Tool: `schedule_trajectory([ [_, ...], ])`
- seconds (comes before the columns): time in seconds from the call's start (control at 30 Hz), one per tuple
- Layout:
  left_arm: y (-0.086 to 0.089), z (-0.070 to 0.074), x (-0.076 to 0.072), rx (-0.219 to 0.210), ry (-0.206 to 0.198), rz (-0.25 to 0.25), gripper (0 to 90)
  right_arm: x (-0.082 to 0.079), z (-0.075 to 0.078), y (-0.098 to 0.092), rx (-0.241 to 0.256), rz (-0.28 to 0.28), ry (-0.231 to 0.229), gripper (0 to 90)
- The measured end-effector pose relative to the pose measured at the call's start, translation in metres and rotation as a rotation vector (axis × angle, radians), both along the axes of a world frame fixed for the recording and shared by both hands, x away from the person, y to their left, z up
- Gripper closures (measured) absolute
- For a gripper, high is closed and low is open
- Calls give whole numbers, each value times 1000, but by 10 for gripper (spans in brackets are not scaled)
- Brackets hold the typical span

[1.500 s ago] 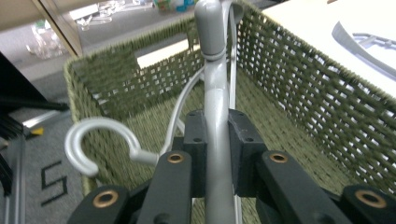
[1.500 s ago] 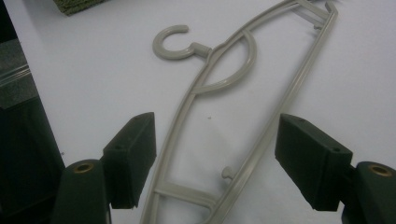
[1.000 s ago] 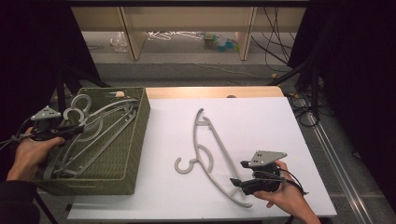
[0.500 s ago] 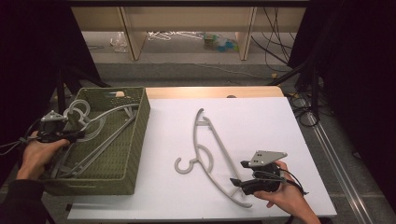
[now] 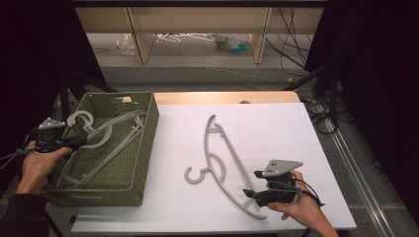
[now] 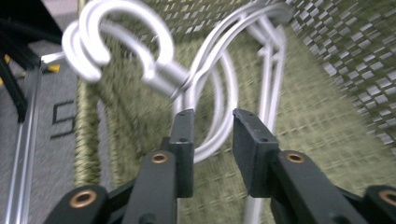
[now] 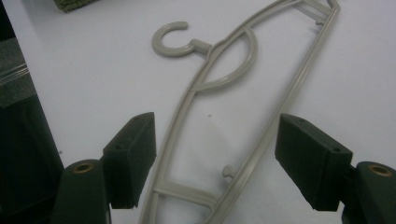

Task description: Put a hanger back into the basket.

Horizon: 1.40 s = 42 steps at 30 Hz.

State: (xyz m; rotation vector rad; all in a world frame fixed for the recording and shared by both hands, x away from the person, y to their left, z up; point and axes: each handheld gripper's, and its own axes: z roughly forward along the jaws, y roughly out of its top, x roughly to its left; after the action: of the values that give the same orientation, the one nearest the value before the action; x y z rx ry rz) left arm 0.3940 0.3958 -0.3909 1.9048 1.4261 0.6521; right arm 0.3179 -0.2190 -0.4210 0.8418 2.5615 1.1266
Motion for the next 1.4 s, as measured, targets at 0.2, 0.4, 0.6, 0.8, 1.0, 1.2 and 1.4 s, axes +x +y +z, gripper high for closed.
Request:
schedule_trajectory([
  [0.2,-30,15,-23,-110,-132,-6,510,0,-2,1,3,-6,-3,302],
  [0.4,-74,19,-46,-209,-208,-84,381,0,-4,2,13,-24,-4,296],
  [0.6,-115,15,-59,-275,-240,-175,313,2,-5,1,37,-37,-19,281],
  [0.8,-147,10,-69,-281,-233,-269,269,3,-9,0,48,-45,-6,277],
  [1.0,-163,8,-76,-289,-241,-302,221,3,-9,-1,64,-51,-5,265],
  [1.2,-173,5,-82,-294,-254,-327,184,3,-9,0,70,-54,-11,248],
  [1.4,-189,-2,-92,-309,-256,-384,174,2,-9,0,72,-58,-2,241],
])
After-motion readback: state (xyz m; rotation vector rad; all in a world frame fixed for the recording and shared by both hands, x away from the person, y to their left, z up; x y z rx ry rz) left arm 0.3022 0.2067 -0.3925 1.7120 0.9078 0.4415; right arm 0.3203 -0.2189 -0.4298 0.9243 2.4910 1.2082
